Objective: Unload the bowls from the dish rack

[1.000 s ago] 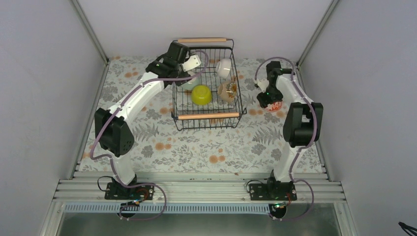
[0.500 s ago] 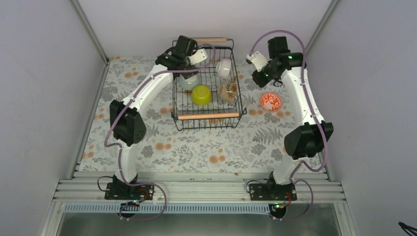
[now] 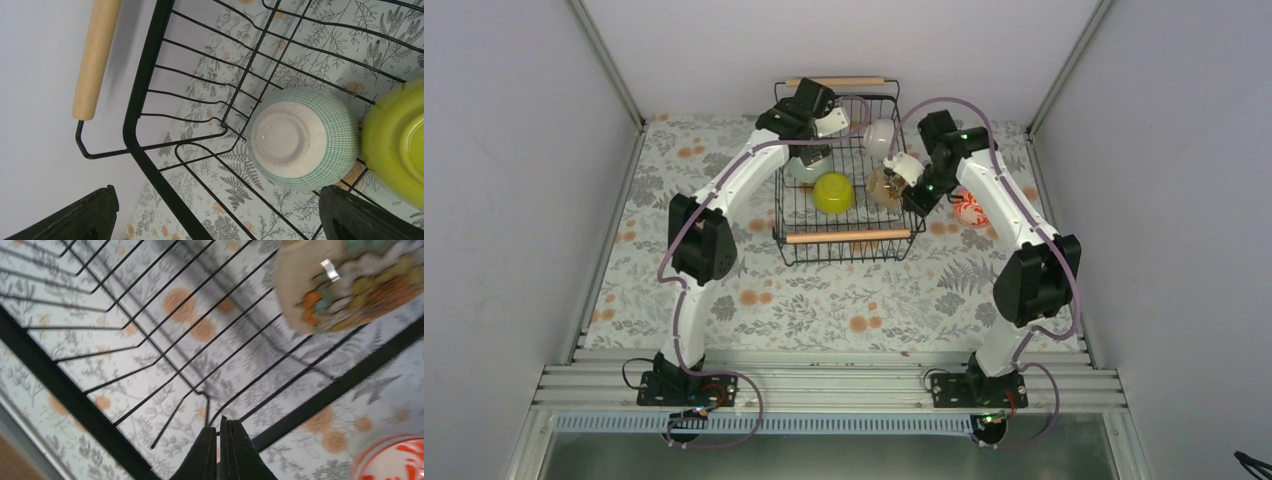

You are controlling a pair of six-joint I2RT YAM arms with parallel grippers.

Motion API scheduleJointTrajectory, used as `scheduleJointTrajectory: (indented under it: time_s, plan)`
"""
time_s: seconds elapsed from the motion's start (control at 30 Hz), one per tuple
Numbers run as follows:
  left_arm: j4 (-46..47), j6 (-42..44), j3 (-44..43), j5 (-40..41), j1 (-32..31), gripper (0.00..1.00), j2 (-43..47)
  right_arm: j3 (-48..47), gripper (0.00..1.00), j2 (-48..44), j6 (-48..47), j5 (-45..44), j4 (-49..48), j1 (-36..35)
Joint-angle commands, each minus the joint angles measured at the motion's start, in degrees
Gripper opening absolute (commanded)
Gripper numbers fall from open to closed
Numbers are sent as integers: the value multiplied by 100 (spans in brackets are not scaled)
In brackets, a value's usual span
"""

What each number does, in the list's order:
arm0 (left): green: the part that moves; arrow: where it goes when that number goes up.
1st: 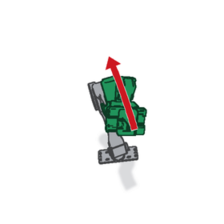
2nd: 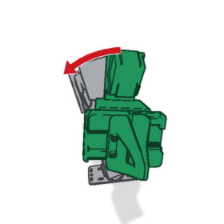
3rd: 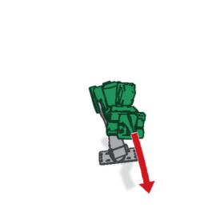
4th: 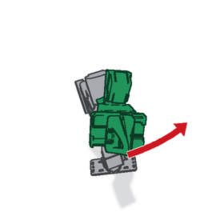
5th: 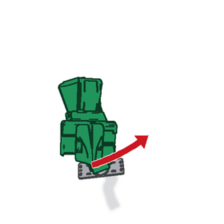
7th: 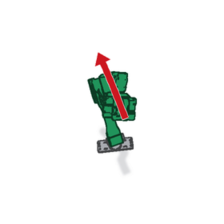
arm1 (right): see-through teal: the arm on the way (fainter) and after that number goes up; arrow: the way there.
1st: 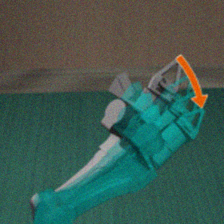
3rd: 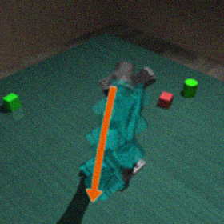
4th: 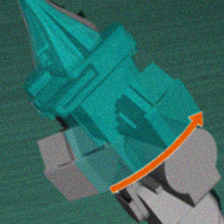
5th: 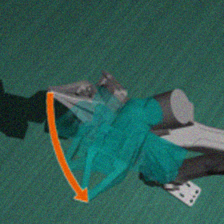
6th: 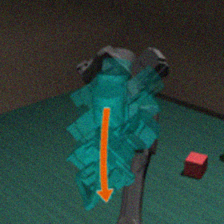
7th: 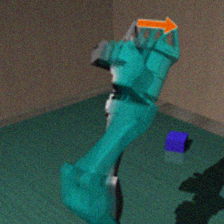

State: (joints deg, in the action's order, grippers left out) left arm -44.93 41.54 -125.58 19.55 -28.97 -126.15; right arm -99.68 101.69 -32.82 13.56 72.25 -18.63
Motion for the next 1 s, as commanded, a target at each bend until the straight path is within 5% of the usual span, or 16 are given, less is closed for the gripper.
scheduleJointTrajectory:
  time_s: [0.0,0.43,0.73,0.97]
  plan:
    - [19,-17,-228,190,23,100,-53,579,4,-422,-162,210,140,-256]
    - [-261,82,-850,169,58,100,-592,1973,4,-1208,77,-118,159,-1590]
    - [-626,135,-1107,-55,24,100,-700,3060,4,-1957,264,-519,158,-1613]
    - [-1464,229,-1649,-371,-177,100,-926,2748,4,-1996,168,-373,141,-1521]
